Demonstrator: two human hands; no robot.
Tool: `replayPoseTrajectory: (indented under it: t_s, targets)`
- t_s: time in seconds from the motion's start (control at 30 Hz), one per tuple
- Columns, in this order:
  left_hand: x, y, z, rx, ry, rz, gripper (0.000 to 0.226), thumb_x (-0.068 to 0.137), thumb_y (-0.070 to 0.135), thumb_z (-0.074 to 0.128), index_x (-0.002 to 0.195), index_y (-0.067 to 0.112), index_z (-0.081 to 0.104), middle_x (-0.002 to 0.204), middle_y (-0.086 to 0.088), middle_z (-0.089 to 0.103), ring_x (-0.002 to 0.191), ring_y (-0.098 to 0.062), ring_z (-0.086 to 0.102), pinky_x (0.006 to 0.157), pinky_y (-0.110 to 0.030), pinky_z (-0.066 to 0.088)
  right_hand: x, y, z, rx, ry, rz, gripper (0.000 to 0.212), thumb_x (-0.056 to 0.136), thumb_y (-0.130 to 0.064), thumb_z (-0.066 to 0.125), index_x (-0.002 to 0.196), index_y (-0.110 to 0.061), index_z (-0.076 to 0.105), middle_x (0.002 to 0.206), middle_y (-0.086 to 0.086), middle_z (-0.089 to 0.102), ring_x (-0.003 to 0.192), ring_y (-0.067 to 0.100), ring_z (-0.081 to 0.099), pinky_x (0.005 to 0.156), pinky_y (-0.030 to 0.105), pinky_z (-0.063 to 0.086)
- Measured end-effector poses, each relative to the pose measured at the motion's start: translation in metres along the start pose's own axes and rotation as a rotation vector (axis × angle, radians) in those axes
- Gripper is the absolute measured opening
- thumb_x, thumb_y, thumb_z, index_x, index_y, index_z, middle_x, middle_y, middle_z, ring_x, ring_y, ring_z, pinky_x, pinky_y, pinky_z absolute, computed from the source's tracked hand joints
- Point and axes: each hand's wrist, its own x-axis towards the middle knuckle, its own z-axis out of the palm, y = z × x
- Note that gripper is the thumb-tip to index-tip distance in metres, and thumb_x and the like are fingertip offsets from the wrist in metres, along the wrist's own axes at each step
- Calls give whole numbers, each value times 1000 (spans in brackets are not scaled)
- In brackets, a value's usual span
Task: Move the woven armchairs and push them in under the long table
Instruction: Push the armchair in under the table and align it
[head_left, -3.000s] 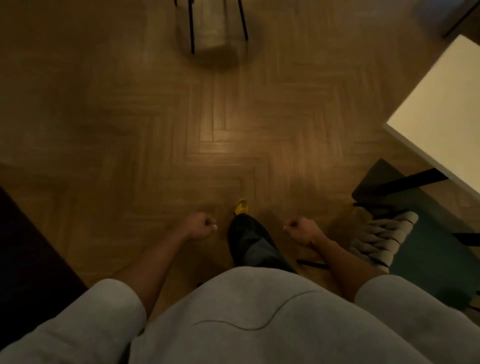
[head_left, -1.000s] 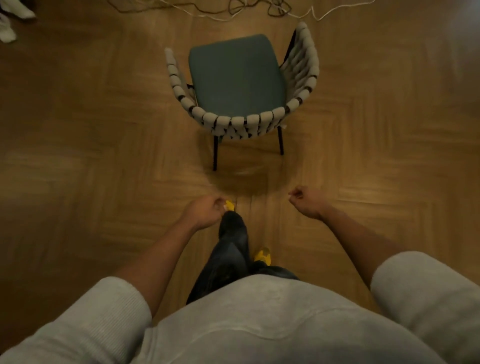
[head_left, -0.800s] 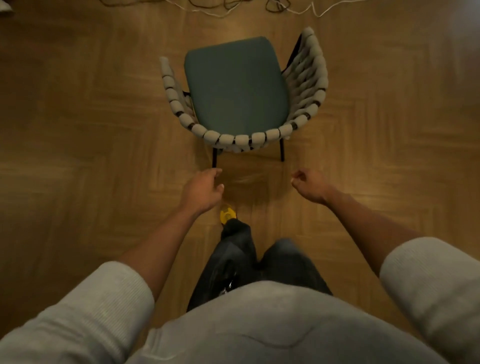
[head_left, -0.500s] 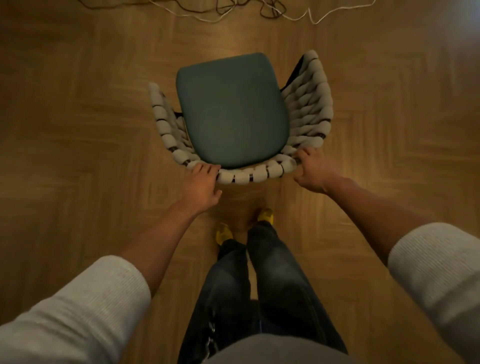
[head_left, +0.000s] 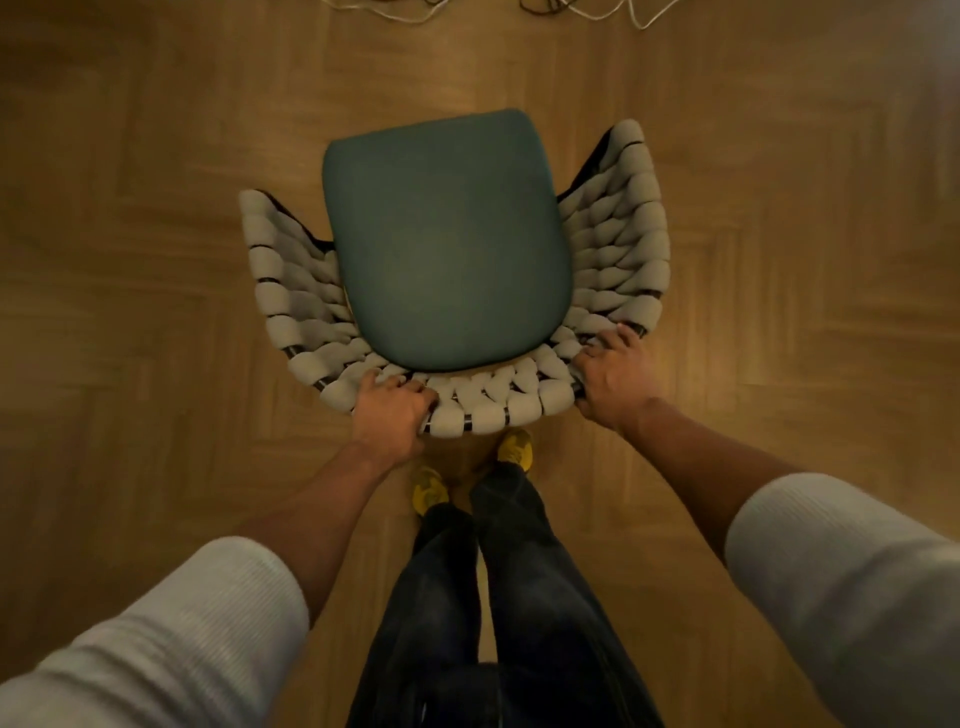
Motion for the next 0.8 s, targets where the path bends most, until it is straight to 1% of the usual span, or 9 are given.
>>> replayPoseTrajectory:
  t_s: [0.13, 0.23, 0.3, 0.37, 0.5, 0.6, 0.7, 0.8]
  targets:
    - [2, -8, -8, -19, -11, -14, 54, 75, 46, 69, 128, 39, 59, 120, 7, 67, 111, -22, 60, 100, -43, 40, -15, -2, 5, 110, 28, 43, 49, 81, -59, 60, 117, -27, 70, 117, -2, 71, 125, 26, 53, 115, 46, 26]
    - [10, -12, -17, 27, -6, 3, 56, 75, 44, 69, 129, 35, 59, 121, 5, 68, 112, -22, 61, 102, -40, 42, -31, -4, 10, 194, 69, 92, 48, 82, -57, 60, 116, -26, 70, 119, 0, 71, 126, 26, 54, 113, 45, 26]
    - [17, -11, -25, 63, -16, 28, 60, 75, 49, 70, 132, 34, 57, 125, 4, 67, 116, -22, 60, 105, -40, 40, -40, -4, 14, 233, 67, 133, 48, 82, -57, 60, 117, -25, 70, 120, 0, 71, 127, 26, 54, 112, 45, 26]
    - [25, -10, -30, 108, -12, 77, 60, 76, 54, 70, 131, 34, 58, 124, 5, 67, 115, -21, 59, 105, -39, 39, -48, -7, 21, 263, 47, 172, 49, 80, -57, 61, 116, -24, 70, 118, 0, 72, 126, 27, 54, 111, 45, 27]
    - [45, -11, -40, 190, -19, 151, 56, 70, 53, 69, 122, 35, 62, 114, 8, 69, 109, -19, 61, 100, -39, 39, -64, -16, 32, 350, 1, 280, 49, 79, -57, 60, 114, -24, 71, 116, -1, 72, 124, 27, 54, 109, 44, 30]
    - [65, -10, -52, 253, -9, 251, 58, 69, 58, 69, 122, 35, 61, 114, 9, 69, 110, -19, 60, 101, -39, 38, -74, -25, 38, 431, -10, 379, 50, 77, -53, 65, 116, -22, 71, 118, 1, 72, 127, 28, 53, 110, 45, 30]
    - [84, -11, -65, 320, -4, 351, 57, 72, 55, 69, 124, 35, 61, 117, 8, 68, 112, -20, 58, 102, -39, 36, -81, -41, 43, 531, 2, 501, 46, 78, -51, 62, 111, -21, 73, 114, 1, 74, 126, 30, 55, 107, 44, 28]
    - [102, -8, -82, 395, -22, 448, 54, 73, 51, 68, 123, 33, 61, 117, 7, 68, 112, -21, 58, 101, -39, 37, -90, -62, 48, 616, 10, 627, 44, 77, -51, 61, 106, -21, 74, 108, 0, 75, 121, 29, 58, 103, 43, 29]
